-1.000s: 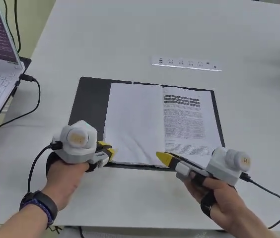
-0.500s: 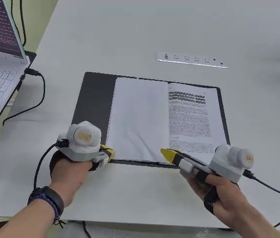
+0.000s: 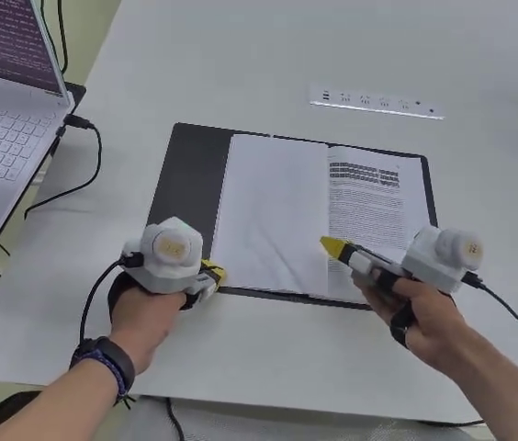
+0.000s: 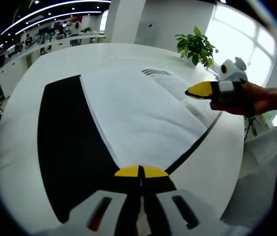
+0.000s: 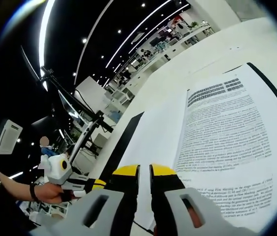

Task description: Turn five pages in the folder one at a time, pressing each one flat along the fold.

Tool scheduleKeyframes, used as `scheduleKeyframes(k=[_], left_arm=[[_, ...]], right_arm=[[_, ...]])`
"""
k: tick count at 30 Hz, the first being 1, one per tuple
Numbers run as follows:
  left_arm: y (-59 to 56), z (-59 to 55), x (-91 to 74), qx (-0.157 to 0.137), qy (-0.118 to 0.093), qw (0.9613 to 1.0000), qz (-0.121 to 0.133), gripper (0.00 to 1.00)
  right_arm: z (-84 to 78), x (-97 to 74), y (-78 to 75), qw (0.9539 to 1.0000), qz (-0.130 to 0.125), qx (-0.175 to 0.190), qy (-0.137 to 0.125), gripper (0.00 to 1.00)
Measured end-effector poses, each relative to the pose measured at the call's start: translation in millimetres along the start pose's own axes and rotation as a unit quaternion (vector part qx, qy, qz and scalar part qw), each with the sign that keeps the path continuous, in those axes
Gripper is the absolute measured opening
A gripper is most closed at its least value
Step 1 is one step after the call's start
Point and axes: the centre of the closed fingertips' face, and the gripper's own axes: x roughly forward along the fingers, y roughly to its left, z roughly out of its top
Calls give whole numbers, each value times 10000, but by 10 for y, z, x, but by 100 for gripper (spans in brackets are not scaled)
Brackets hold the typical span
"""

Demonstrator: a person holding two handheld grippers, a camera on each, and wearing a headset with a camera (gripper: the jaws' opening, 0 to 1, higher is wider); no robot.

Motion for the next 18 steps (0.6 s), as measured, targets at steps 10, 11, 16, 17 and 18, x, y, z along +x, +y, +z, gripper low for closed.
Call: scheduleKeyframes(k=[10,11,16,17,18], left_arm=[[10,7,12,-6,30,10000,90,0],[12,8,13,-22,37,9999,101,0],[15,11,26,-31,56,9999,101,0],[16,12,29,-44,57,9999,98,0],[20,15,33,-49,58,9999,97,0]], right_arm=[[253,239,-218,9998,-167,52,-101,1],[271,255,-215,9997,-188,62,-127,1],[259,323,-251,9992,-393,-19,-72,0],[252,331,-248,9992,-402,-22,-65,0],[242,340,-257,9991,-415,-14,-59,0]])
